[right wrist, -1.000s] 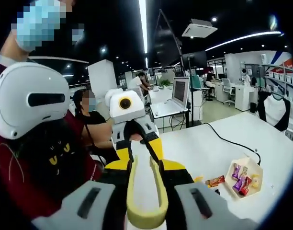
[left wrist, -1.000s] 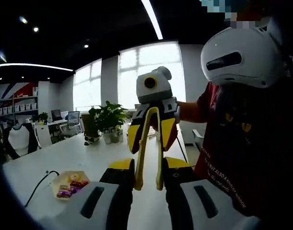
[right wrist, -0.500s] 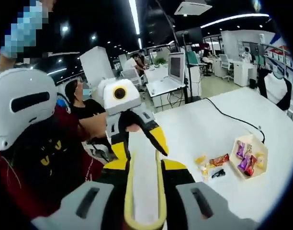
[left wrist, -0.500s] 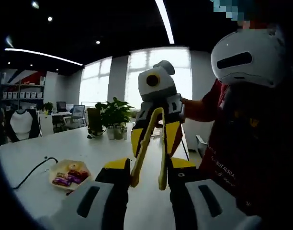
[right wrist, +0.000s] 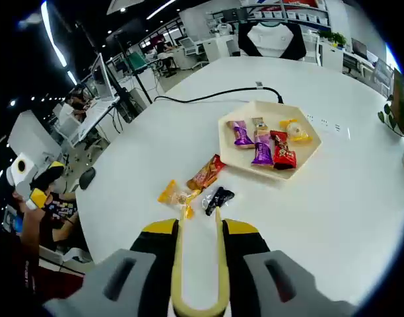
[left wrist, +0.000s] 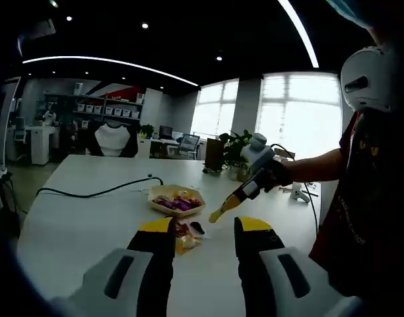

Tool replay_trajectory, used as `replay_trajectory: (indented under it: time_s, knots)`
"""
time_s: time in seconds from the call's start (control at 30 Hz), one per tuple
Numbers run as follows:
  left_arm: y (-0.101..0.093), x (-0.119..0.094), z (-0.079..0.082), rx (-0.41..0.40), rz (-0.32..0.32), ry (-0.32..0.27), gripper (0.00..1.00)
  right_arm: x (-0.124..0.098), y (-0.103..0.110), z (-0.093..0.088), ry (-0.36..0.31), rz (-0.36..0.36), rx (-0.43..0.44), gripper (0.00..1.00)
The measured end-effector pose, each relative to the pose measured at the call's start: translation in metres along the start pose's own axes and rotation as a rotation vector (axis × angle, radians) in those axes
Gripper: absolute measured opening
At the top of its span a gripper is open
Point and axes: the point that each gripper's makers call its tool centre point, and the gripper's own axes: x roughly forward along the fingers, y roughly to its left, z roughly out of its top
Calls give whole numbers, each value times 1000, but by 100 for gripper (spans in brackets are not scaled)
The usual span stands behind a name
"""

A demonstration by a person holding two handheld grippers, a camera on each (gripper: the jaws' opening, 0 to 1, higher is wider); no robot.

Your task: Place the target food into the container with the food tongs after gripping and lifting it, then release it inside without dropping or visibly crushing the food.

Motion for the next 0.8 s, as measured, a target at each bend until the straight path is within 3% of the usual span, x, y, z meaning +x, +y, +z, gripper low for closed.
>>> replay_trajectory:
  time_s: [0.07, 0.17, 0.43, 0.57, 0.67, 0.73, 0.8]
  knots:
    - [10, -8, -3, 14, 44, 6, 38, 9, -10, 2, -10, -52, 5, 23]
    - [22, -21, -9, 66, 102, 46, 38, 18, -3, 7, -25, -6, 119, 23]
    - [41, -34, -19, 301, 212, 197, 40, 30, -6, 6, 22, -62, 88, 24]
    - [42, -32, -20, 327, 225, 194, 41, 37, -8, -2, 82, -82, 59, 23]
    - [45, -33, -23, 312, 228, 189, 41, 39, -8, 4, 69, -82, 57, 22]
    - [45, -34, -26, 304, 229, 190, 41, 39, -12, 1, 92, -95, -22, 21]
    - [44, -36, -30, 296, 227, 193, 41, 39, -11, -3, 110, -90, -45, 20]
